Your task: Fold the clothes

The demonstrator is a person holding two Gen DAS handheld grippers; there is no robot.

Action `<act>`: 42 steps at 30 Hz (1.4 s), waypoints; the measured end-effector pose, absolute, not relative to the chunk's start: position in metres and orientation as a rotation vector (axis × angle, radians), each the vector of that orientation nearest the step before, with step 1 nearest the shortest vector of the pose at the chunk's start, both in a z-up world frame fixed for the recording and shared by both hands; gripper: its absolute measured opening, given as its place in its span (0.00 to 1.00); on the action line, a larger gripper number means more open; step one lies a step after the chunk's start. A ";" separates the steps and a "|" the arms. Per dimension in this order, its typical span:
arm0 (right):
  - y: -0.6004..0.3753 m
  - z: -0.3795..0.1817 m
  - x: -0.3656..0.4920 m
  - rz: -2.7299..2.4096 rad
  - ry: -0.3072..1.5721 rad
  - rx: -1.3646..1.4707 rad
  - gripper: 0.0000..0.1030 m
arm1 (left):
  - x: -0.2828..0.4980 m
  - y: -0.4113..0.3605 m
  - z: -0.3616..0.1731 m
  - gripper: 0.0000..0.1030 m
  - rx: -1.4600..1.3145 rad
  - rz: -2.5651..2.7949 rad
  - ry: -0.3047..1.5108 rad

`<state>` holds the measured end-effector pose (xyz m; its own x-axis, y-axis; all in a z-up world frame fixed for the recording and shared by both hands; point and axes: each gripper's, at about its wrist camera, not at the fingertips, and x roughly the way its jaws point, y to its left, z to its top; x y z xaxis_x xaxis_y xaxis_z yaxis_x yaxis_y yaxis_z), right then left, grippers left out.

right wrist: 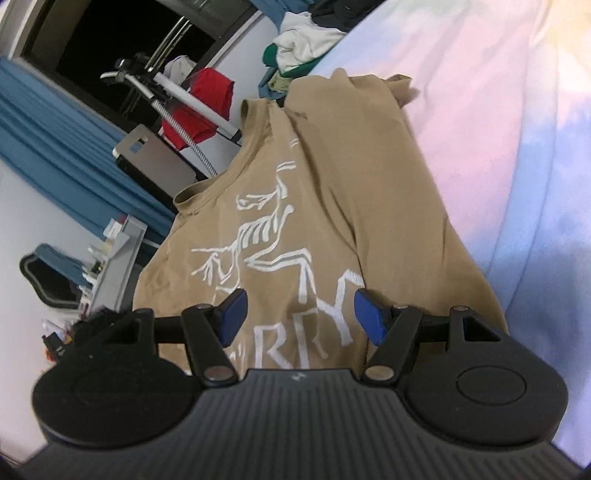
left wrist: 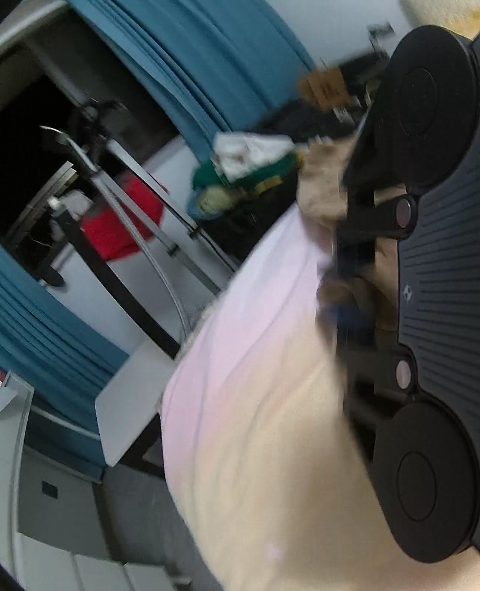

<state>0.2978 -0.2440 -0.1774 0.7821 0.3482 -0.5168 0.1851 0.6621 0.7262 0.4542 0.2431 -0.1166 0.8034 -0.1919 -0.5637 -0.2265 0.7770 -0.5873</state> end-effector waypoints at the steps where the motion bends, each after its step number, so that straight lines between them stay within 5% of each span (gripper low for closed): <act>1: -0.246 -0.180 0.298 0.103 0.683 0.881 0.65 | 0.454 0.240 -0.115 0.07 -0.683 0.042 0.657; 9: -0.255 -0.176 0.290 0.042 0.673 0.875 0.65 | 0.403 0.259 -0.068 0.05 -0.751 0.256 0.410; 16: -0.256 -0.173 0.291 0.014 0.669 0.820 0.64 | 0.405 0.272 -0.075 0.08 -0.671 0.418 0.470; 20: -0.258 -0.174 0.291 0.003 0.673 0.826 0.64 | 0.391 0.283 -0.085 0.42 -0.789 0.404 0.450; 25: -0.258 -0.172 0.290 0.013 0.670 0.843 0.65 | 0.347 0.302 -0.107 0.49 -0.899 0.373 0.434; 34: -0.256 -0.173 0.289 0.028 0.680 0.855 0.65 | 0.332 0.281 -0.141 0.35 -0.853 0.267 0.493; 38: -0.256 -0.175 0.291 0.027 0.685 0.862 0.65 | 0.351 0.269 -0.146 0.05 -0.845 0.272 0.501; 42: -0.254 -0.176 0.293 0.032 0.690 0.857 0.65 | 0.352 0.264 -0.133 0.02 -0.852 0.297 0.512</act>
<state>0.2932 -0.2545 -0.1756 0.7848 0.2933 -0.5460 0.2407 0.6676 0.7046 0.3520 0.2640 -0.1328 0.8400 0.0470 -0.5406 -0.4456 0.6281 -0.6379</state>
